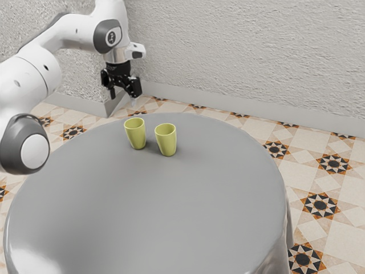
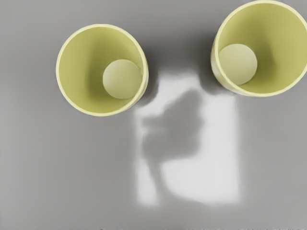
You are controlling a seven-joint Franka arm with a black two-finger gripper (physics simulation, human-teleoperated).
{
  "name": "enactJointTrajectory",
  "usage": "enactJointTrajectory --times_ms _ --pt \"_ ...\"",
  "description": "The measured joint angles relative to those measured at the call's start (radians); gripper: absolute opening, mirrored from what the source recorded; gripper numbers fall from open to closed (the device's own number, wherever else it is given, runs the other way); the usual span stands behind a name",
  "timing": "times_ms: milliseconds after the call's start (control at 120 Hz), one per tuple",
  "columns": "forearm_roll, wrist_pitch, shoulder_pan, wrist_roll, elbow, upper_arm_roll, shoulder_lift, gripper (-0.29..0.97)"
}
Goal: Place the left cup onto the right cup
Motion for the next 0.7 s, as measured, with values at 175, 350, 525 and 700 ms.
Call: enactJointTrajectory --times_ms 175,350,525,700 --pt "-0.001 0.035 0.009 0.001 -0.067 0.000 0.003 0.68" --pt "-0.001 0.073 0.011 0.001 -0.094 0.000 0.027 0.68" --pt "-0.001 0.111 0.008 0.002 -0.076 -0.001 0.073 0.68" --pt "0.000 0.139 0.005 0.003 -0.005 -0.004 0.133 0.68"
